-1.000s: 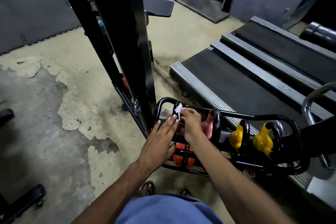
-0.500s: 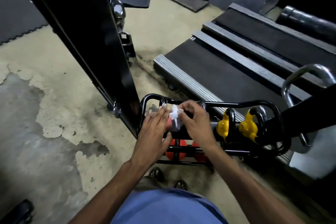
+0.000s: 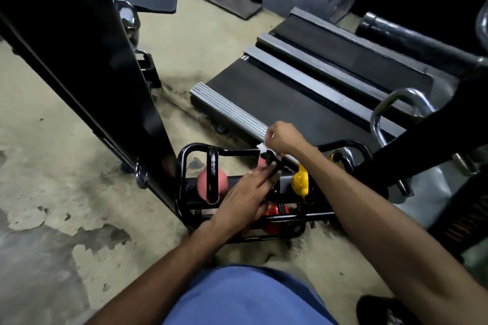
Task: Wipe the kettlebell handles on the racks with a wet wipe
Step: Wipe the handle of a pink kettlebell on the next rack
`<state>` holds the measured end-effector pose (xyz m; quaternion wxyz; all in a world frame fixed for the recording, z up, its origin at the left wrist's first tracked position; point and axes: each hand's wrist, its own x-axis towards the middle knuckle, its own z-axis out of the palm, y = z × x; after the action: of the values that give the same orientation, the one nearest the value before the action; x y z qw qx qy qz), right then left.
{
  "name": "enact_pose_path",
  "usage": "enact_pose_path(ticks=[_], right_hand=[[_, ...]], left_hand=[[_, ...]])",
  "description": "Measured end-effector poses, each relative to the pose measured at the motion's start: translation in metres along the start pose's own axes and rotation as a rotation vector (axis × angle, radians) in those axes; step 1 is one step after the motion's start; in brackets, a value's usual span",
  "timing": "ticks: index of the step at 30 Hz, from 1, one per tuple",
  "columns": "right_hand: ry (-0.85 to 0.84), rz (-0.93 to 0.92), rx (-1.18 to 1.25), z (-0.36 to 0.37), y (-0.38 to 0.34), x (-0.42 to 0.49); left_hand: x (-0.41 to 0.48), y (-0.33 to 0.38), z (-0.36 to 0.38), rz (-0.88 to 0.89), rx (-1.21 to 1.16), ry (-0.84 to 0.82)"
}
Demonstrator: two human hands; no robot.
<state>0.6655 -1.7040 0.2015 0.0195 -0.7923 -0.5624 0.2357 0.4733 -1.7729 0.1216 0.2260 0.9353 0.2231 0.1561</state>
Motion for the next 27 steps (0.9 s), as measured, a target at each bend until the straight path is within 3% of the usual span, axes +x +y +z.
enact_pose_path(ticks=[2,7,11,18,20,21,23,25,27], right_hand=[[-0.061,-0.048,-0.124,0.002,-0.01,0.009],[-0.177,-0.364,-0.566,0.008,-0.035,0.006],[-0.121,-0.388,-0.53,0.014,-0.024,0.007],[0.168,-0.004,0.204,0.029,0.028,-0.009],[0.186,0.142,0.606,0.035,0.03,-0.026],[0.154,0.236,0.925,0.039,0.029,-0.032],[-0.13,0.428,1.508,0.047,0.027,-0.04],[-0.366,0.55,1.731,0.054,0.026,-0.041],[-0.368,0.614,1.826,0.06,0.027,-0.036]], left_hand=[[0.004,-0.002,0.0,0.023,0.04,0.02],[0.003,0.005,0.006,-0.03,0.107,0.043],[0.005,0.011,0.001,-0.072,0.07,0.053],[0.004,0.013,0.0,-0.104,0.025,-0.013],[0.004,0.012,0.001,-0.121,0.035,0.001],[0.005,0.011,0.0,-0.132,0.036,0.001],[0.008,0.01,-0.001,-0.139,0.021,-0.008],[0.008,0.009,-0.001,-0.132,0.011,-0.018],[0.008,0.008,-0.001,-0.129,0.007,-0.025]])
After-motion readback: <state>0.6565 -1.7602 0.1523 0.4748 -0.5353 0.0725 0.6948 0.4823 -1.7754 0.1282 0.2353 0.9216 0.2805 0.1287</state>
